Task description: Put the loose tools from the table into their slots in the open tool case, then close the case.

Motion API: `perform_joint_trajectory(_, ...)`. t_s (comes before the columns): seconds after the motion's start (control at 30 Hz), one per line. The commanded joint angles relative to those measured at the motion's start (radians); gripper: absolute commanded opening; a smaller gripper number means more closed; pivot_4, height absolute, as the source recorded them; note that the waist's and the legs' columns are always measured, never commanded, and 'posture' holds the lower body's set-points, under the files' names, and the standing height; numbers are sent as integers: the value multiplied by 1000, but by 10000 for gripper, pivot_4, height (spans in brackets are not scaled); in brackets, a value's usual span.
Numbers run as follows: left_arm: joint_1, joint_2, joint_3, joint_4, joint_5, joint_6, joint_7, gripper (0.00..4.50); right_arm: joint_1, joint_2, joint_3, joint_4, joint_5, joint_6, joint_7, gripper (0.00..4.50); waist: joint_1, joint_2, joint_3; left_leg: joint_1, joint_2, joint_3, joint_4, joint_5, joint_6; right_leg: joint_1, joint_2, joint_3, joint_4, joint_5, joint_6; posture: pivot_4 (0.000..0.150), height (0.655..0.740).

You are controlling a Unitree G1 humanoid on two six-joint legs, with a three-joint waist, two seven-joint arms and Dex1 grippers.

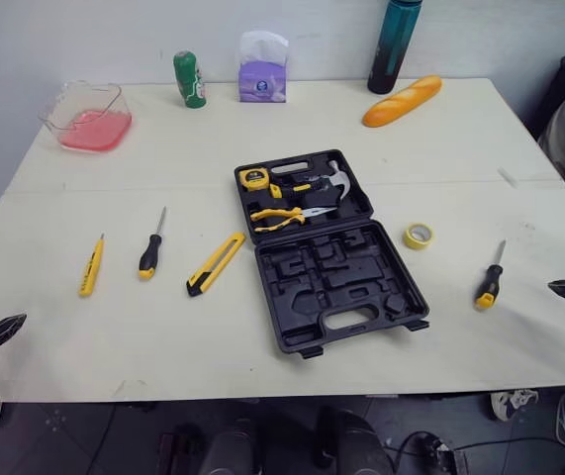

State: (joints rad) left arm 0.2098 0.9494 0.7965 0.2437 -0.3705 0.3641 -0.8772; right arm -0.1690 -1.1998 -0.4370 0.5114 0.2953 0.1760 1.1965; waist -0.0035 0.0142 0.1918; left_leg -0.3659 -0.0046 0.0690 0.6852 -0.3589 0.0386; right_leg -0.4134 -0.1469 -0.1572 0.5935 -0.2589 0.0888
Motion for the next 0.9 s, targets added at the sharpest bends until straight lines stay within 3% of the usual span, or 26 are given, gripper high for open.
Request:
perform_joint_trajectory(0.03, -19, 10, -6, 3, 1, -28, 0, 44303, -7, -18, -40, -14, 16, 8, -6, 45000, 0, 0, 0, 0, 0, 0, 0, 0, 0, 0, 0, 0, 0, 0, 0, 1500, 7394)
perform_joint_trajectory(0.6, -117, 46, -91, 91, 19, -40, -19, 44303, -24, -6, -49, -7, 12, -18, -60, 45000, -1, 0, 0, 1, 0, 2, 0, 1, 0, 0, 1, -1, 1, 0, 1, 1500, 7394)
perform_joint_trajectory(0.9, -234, 30, -207, -106, -41, 92, -28, 44303, -91, 43, -37, -149, 75, 60, -125, 45000, 2, 0, 0, 3, 0, 3, 0, 1, 0, 2, 1, 1, 1, 0, 1, 1500, 7394)
